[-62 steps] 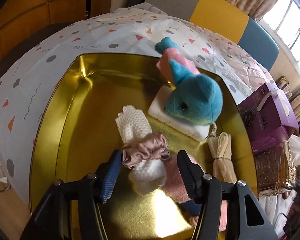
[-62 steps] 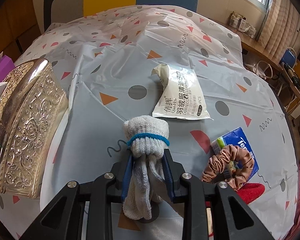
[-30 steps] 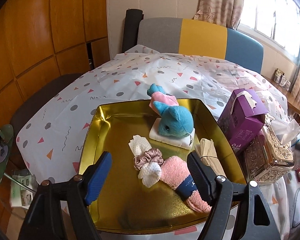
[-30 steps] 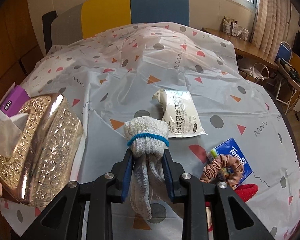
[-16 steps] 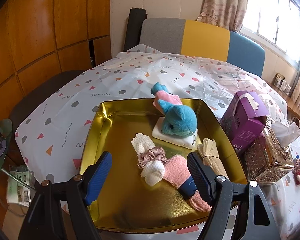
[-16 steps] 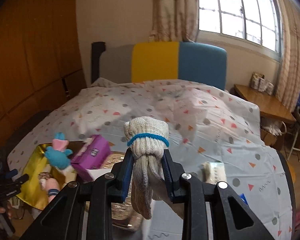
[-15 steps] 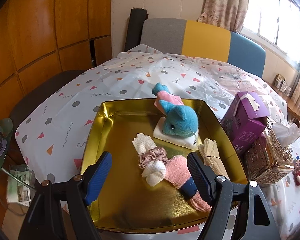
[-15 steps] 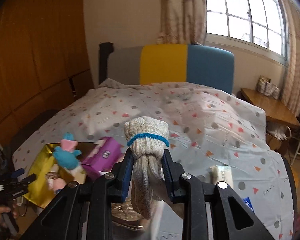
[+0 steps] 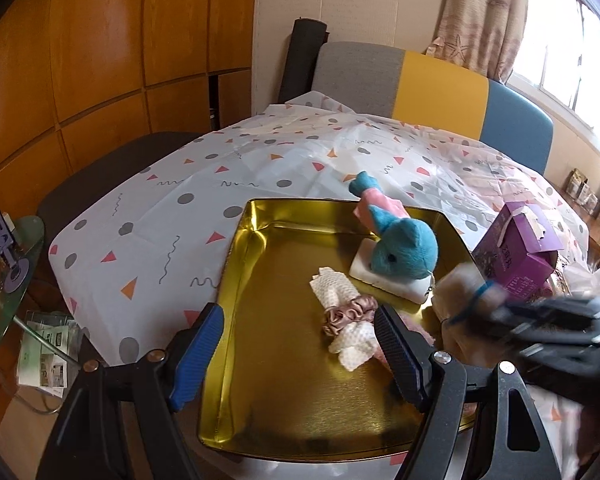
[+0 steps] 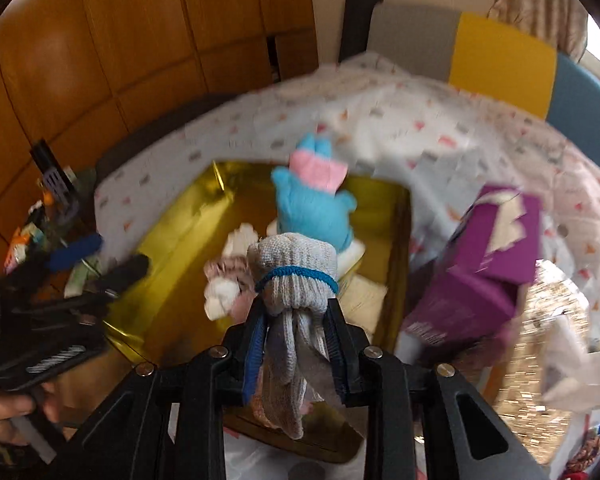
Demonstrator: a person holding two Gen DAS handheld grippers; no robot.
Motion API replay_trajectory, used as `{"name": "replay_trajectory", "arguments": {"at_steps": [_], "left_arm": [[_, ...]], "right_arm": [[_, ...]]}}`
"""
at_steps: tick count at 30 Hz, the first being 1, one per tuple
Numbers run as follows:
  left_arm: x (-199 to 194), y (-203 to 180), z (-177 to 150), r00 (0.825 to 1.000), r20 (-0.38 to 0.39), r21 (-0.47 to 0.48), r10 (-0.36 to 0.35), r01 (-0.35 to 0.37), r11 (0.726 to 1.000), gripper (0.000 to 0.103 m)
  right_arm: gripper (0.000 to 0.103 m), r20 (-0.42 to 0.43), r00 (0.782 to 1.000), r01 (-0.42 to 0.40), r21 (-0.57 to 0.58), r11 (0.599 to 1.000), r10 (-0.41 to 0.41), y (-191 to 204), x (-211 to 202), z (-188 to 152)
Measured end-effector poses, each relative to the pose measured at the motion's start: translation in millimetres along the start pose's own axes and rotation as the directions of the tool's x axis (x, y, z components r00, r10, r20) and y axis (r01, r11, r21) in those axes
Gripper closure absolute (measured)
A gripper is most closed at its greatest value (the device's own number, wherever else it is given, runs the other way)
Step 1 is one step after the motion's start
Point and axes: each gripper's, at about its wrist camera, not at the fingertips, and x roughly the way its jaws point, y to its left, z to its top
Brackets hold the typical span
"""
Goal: Organize soft objects
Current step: 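Carry the gray knit glove into the gold tray and open the right gripper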
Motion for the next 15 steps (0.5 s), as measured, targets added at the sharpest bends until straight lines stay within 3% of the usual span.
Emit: {"name": "replay_trajectory", "arguments": {"at_steps": [3, 6, 15], "left_arm": [[-0.8, 1.7, -1.3, 1.0, 0.002, -0.002, 0.002, -0.002, 1.0, 0.025], [-0.8, 1.2, -1.9, 1.0, 0.003, 0.003, -0.002, 0.002, 1.0, 0.025], [-2.9, -3.3, -3.0, 1.0, 0.001, 0.011, -0.007, 0.007, 1.0, 0.022]], "right_arm": [[0.075, -0.093, 0.996, 0.015, 0.025, 1.0, -0.012, -5.9, 36.4, -9.2], [0.075, -0.117, 0.993, 0.017, 0.06, 0.998, -0.01, -11.1, 51.2, -16.7], [0.064, -0.069, 0.998, 0.019, 0.094, 0.995, -0.012, -17.6, 47.5, -22.2]]}}
